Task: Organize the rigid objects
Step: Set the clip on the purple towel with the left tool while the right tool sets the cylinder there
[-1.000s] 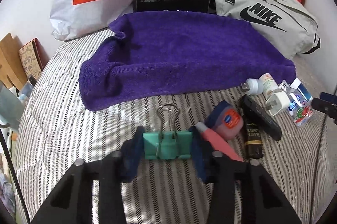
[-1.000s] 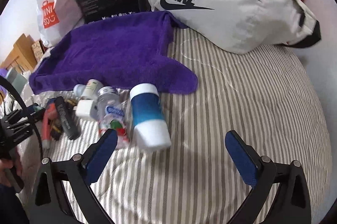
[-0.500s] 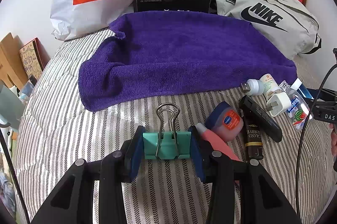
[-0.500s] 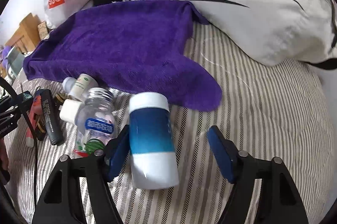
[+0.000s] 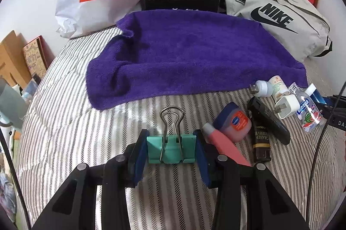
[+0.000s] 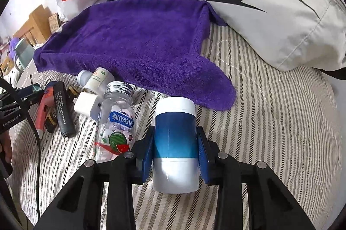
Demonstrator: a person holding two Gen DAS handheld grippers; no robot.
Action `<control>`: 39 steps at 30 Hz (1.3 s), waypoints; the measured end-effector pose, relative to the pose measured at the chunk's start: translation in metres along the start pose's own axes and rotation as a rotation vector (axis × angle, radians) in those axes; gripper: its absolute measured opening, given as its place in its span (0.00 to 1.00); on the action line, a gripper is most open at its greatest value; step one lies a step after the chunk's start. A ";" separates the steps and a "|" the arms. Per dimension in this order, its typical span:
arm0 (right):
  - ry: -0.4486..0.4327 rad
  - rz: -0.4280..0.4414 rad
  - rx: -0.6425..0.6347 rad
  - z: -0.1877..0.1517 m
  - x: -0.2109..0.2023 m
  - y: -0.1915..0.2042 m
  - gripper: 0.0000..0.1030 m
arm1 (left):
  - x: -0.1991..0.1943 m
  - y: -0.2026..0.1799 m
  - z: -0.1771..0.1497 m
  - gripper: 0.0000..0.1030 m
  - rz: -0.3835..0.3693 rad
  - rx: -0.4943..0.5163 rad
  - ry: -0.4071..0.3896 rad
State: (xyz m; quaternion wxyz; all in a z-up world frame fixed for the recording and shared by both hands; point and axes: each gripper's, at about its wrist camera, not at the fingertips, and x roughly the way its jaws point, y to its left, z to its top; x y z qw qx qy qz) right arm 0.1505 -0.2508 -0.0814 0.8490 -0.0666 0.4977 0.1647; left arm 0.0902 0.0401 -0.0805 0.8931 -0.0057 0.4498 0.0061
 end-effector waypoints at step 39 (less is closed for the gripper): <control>-0.041 0.110 -0.023 0.147 0.020 0.006 0.35 | 0.033 0.010 0.159 0.38 -0.015 -0.006 -0.017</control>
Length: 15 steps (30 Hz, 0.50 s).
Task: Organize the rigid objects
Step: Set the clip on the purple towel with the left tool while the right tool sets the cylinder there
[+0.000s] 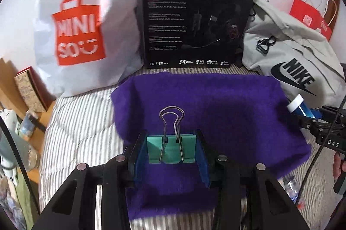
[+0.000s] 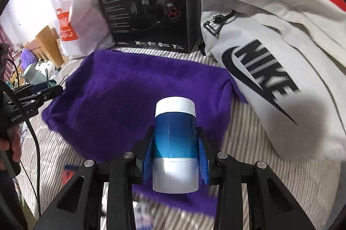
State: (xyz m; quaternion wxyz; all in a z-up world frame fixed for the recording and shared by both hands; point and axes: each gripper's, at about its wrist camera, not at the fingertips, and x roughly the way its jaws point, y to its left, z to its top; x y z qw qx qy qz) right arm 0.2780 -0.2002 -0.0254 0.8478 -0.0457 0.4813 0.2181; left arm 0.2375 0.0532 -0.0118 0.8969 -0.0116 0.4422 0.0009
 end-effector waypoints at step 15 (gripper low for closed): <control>0.088 -0.058 -0.055 0.036 0.093 0.004 0.35 | 0.082 -0.014 0.033 0.38 -0.023 0.008 0.084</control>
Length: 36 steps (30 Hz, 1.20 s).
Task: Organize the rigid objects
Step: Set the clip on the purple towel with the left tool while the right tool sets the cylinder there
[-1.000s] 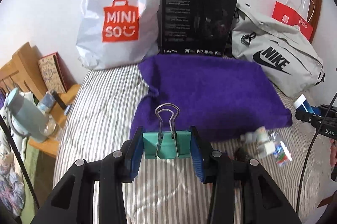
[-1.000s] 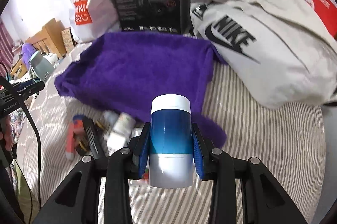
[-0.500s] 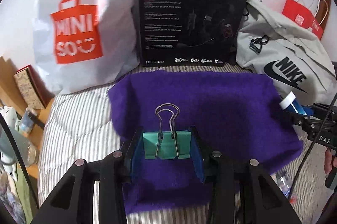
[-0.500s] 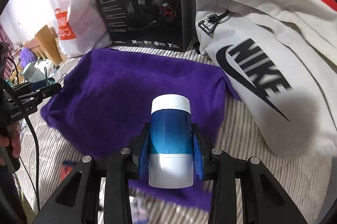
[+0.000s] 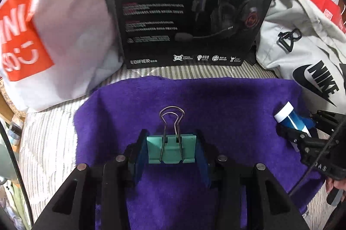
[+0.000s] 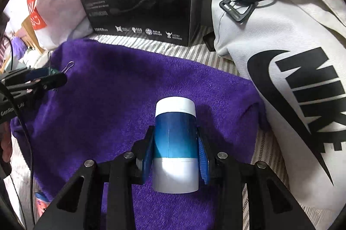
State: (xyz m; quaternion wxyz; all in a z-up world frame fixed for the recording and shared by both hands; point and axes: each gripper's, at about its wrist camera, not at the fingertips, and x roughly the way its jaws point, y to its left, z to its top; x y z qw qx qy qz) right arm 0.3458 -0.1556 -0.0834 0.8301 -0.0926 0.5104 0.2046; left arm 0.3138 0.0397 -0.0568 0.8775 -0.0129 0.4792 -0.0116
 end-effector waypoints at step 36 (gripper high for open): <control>-0.049 0.024 0.049 -0.061 -0.086 -0.006 0.60 | -0.050 -0.031 -0.051 0.71 0.078 0.039 0.024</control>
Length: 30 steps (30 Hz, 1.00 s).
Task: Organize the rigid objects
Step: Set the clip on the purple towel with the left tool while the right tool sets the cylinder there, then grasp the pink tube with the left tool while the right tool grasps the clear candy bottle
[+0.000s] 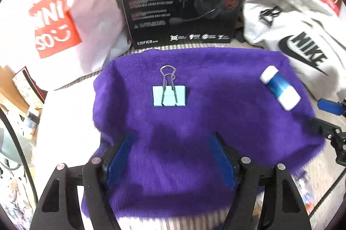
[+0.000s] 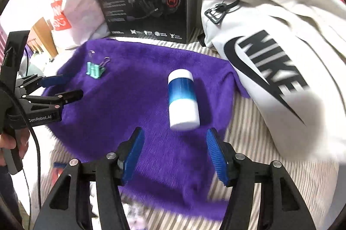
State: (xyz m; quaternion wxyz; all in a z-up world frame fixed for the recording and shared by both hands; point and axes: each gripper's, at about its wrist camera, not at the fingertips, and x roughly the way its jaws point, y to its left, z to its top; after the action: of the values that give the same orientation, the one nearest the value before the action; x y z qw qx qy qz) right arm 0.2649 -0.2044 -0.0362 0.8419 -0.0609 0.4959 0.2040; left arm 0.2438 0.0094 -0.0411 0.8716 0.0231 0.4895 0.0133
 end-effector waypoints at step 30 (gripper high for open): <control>-0.038 -0.013 0.277 -0.148 -0.085 0.013 0.65 | -0.051 -0.027 -0.154 0.77 0.006 -0.041 0.011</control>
State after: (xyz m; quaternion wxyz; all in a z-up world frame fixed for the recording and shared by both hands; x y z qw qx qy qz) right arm 0.1040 -0.2614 -0.0361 0.8526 0.0568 0.5031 0.1294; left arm 0.0856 -0.0157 -0.0791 0.8690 0.0065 0.4941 0.0260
